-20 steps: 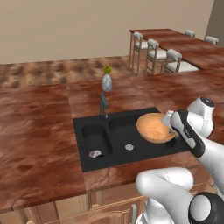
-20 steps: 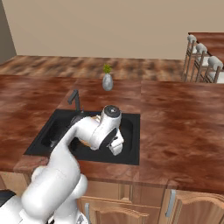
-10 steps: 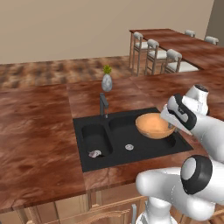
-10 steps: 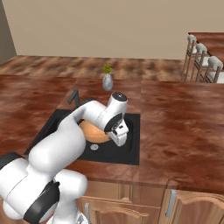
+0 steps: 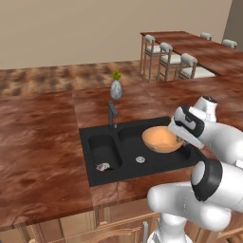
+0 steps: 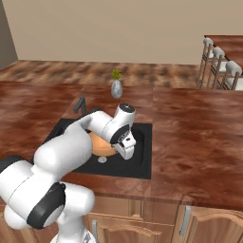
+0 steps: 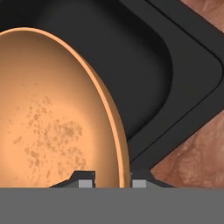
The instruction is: Dump the garlic and sweet potato from the bowl so the bowl can be washed. Place the bowl in the sink after clearing the leftovers.
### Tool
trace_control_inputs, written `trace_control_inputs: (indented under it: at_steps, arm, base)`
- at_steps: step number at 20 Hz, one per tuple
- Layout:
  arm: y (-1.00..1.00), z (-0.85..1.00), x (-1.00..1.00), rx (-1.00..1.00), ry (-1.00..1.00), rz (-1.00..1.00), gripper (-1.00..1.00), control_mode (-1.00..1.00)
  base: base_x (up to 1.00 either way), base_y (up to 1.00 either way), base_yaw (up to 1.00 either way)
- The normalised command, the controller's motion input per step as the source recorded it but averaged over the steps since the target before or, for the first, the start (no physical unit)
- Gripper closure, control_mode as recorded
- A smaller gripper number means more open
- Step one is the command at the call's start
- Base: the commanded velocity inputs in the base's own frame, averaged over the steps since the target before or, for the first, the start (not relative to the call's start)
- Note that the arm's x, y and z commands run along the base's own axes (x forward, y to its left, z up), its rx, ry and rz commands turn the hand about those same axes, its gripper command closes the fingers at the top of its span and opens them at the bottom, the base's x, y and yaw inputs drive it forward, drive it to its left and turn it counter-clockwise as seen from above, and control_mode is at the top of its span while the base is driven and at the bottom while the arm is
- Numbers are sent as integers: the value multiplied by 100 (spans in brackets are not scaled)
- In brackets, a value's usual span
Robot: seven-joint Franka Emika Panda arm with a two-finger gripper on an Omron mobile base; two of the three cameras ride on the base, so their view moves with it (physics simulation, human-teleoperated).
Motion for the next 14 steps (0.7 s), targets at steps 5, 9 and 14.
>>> trace_control_inputs:
  at_steps: [5,9,14]
  arm:
    - [24,-23,21,-1,1,0,100,-100]
    - [3,-26,41,0,1,0,100,-100]
    - [1,-22,31,-1,0,0,100,-100]
  base:
    - [0,0,0]
    - [0,0,0]
    - [0,0,0]
